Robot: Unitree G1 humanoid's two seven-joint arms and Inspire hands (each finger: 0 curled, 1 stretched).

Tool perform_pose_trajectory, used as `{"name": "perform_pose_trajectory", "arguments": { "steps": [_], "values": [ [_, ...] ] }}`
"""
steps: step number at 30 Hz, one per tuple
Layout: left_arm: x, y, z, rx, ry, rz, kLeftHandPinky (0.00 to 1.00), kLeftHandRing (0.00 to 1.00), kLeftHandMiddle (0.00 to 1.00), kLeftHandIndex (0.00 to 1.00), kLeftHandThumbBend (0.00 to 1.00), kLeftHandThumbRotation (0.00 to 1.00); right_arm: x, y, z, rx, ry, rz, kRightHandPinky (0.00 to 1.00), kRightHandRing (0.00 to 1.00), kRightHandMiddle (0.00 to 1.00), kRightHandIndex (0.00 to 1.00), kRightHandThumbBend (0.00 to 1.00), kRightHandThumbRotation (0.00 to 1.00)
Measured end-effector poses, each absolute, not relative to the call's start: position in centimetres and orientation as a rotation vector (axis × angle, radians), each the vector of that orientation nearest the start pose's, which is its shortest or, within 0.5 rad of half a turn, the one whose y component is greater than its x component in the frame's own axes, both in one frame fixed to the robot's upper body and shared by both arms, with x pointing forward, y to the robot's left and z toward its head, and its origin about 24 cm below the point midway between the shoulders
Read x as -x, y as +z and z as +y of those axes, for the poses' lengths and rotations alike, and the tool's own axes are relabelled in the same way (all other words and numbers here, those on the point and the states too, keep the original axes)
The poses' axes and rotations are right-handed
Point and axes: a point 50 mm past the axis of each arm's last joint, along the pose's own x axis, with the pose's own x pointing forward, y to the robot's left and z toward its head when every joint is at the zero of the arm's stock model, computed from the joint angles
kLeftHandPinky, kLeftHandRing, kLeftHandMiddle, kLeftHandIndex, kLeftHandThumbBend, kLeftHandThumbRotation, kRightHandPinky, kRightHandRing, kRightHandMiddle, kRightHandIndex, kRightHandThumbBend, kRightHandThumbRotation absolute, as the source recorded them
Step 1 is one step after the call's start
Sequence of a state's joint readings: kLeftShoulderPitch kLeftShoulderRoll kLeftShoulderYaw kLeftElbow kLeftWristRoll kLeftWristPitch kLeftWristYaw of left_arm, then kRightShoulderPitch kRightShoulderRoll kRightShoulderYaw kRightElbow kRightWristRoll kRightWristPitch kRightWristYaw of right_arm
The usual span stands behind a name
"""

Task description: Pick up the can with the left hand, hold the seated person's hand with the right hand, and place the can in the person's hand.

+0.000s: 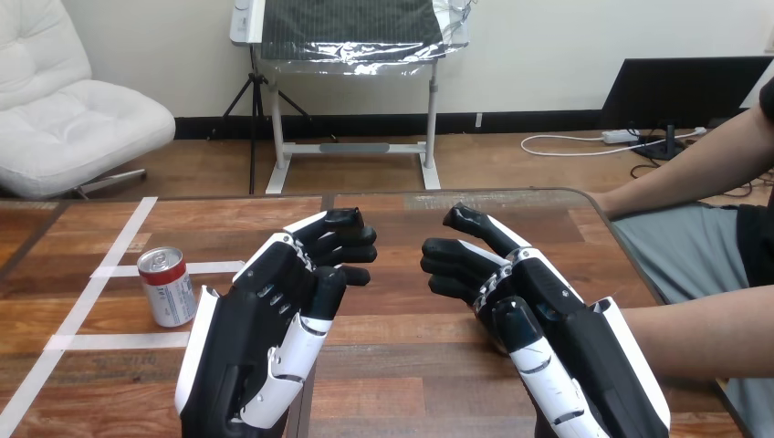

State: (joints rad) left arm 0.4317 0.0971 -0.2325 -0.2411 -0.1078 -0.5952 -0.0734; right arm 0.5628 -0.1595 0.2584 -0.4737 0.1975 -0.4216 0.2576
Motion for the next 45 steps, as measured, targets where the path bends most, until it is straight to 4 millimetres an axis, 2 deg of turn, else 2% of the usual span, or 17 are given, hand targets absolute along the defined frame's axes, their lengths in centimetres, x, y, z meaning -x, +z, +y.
{"name": "perform_pose_trajectory", "arguments": {
  "steps": [30, 36, 39, 41, 45],
  "values": [
    [-15.66, 6.56, 13.16, 0.088, -0.167, -0.404, 0.63, 0.68, 0.7, 0.7, 0.45, 0.65, -13.47, 8.59, -12.76, -0.139, 0.363, -0.34, 0.84, 0.82, 0.79, 0.86, 0.44, 0.68],
    [-15.68, 6.58, 13.2, 0.046, -0.163, -0.407, 0.67, 0.72, 0.72, 0.73, 0.49, 0.68, -13.47, 8.6, -12.76, -0.139, 0.363, -0.34, 0.83, 0.81, 0.79, 0.86, 0.45, 0.68],
    [-15.72, 6.59, 13.28, 0.006, -0.159, -0.409, 0.7, 0.74, 0.74, 0.75, 0.56, 0.69, -13.47, 8.6, -12.76, -0.139, 0.363, -0.34, 0.82, 0.81, 0.79, 0.86, 0.45, 0.68],
    [-15.78, 6.6, 13.37, -0.028, -0.151, -0.41, 0.69, 0.74, 0.74, 0.74, 0.6, 0.69, -13.47, 8.6, -12.76, -0.139, 0.363, -0.34, 0.82, 0.81, 0.79, 0.86, 0.45, 0.68],
    [-16.03, 6.66, 13.73, -0.099, -0.126, -0.413, 0.68, 0.74, 0.74, 0.74, 0.62, 0.68, -13.47, 8.6, -12.76, -0.139, 0.363, -0.34, 0.81, 0.81, 0.79, 0.86, 0.45, 0.68]
  ]
}}
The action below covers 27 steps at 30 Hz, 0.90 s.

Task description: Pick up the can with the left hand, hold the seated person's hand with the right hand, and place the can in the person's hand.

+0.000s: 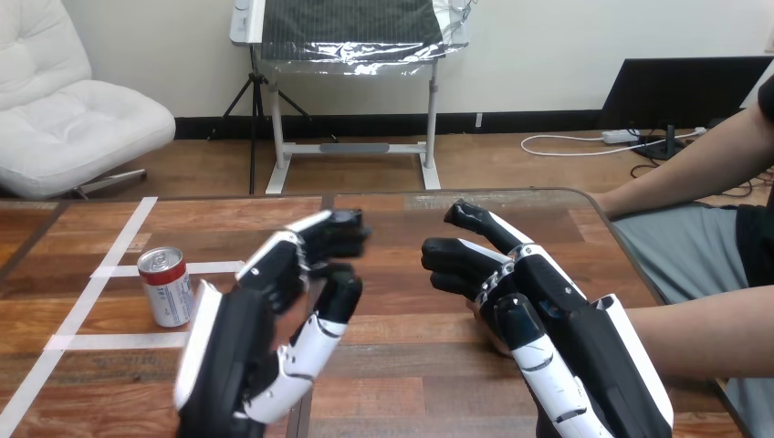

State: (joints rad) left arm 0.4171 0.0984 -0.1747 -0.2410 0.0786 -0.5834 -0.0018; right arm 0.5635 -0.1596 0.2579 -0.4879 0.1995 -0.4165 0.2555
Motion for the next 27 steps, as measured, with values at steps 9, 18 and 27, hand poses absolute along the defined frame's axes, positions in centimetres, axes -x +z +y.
{"name": "perform_pose_trajectory", "arguments": {
  "steps": [9, 18, 27],
  "values": [
    [-17.3, 7.5, 15.3, -0.185, -0.036, -0.464, 0.63, 0.72, 0.73, 0.71, 0.58, 0.61, -13.5, 8.6, -12.8, -0.138, 0.363, -0.34, 0.82, 0.81, 0.78, 0.86, 0.46, 0.68],
    [-19.3, 8.7, 17.1, -0.234, 0.027, -0.54, 0.58, 0.71, 0.73, 0.71, 0.6, 0.58, -13.5, 8.6, -12.8, -0.138, 0.366, -0.338, 0.82, 0.81, 0.77, 0.85, 0.46, 0.68],
    [-20.9, 9.6, 18.5, -0.283, 0.059, -0.592, 0.65, 0.75, 0.76, 0.73, 0.65, 0.57, -13.5, 8.5, -12.8, -0.136, 0.364, -0.333, 0.81, 0.81, 0.76, 0.85, 0.47, 0.68]
  ]
}}
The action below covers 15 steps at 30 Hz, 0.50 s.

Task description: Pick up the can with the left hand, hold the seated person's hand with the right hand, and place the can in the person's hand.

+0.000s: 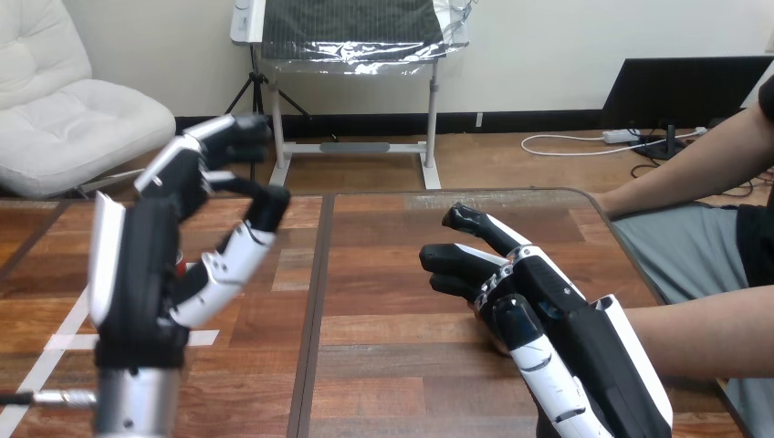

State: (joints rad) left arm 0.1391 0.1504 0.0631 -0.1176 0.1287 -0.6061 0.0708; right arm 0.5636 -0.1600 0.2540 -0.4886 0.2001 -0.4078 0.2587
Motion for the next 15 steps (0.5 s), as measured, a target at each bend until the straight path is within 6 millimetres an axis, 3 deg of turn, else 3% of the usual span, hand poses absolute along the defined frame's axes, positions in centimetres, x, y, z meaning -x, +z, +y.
{"name": "perform_pose_trajectory", "arguments": {
  "steps": [6, 15],
  "values": [
    [-21.9, 10.0, 19.4, -0.313, 0.079, -0.605, 0.74, 0.79, 0.79, 0.76, 0.68, 0.57, -13.5, 8.5, -12.9, -0.134, 0.361, -0.333, 0.8, 0.8, 0.76, 0.84, 0.47, 0.67],
    [-22.8, 10.3, 20.5, -0.374, 0.104, -0.592, 0.78, 0.82, 0.82, 0.8, 0.7, 0.57, -13.5, 8.5, -13.0, -0.131, 0.358, -0.333, 0.78, 0.8, 0.76, 0.85, 0.46, 0.67]
  ]
}}
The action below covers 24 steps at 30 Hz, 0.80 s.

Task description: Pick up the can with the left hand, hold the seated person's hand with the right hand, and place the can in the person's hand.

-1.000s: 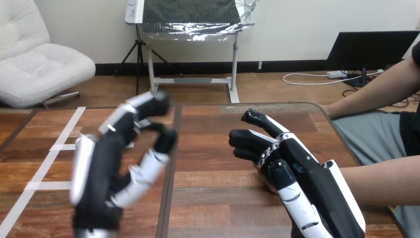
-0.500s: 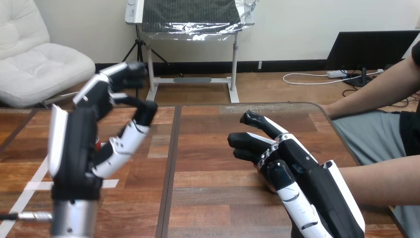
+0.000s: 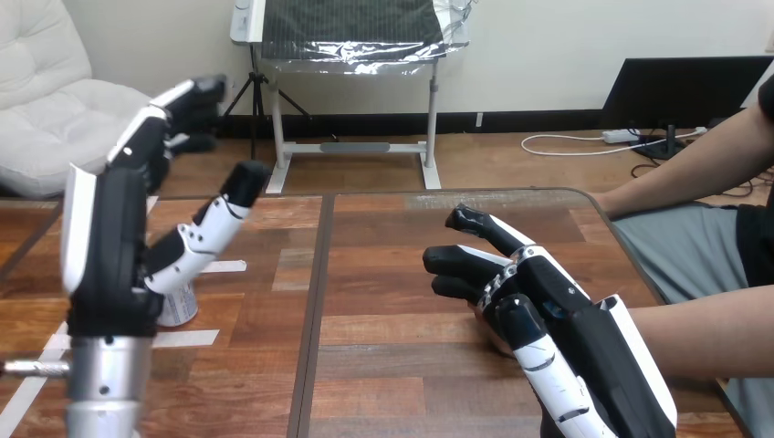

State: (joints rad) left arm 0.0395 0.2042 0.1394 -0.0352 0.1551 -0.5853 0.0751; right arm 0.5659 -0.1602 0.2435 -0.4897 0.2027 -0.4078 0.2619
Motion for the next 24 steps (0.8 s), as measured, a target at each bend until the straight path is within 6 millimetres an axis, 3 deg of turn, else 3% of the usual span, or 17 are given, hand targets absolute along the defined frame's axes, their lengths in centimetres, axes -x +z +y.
{"name": "perform_pose_trajectory", "arguments": {
  "steps": [12, 24],
  "values": [
    [-24.2, 10.3, 21.8, -0.479, 0.15, -0.54, 0.79, 0.85, 0.85, 0.83, 0.76, 0.59, -13.4, 8.6, -13.3, -0.138, 0.354, -0.336, 0.8, 0.81, 0.76, 0.84, 0.46, 0.67],
    [-26.1, 10.6, 22.5, -0.593, 0.191, -0.479, 0.79, 0.85, 0.86, 0.84, 0.79, 0.55, -13.4, 8.6, -13.4, -0.134, 0.352, -0.334, 0.77, 0.79, 0.75, 0.84, 0.47, 0.67]
  ]
}}
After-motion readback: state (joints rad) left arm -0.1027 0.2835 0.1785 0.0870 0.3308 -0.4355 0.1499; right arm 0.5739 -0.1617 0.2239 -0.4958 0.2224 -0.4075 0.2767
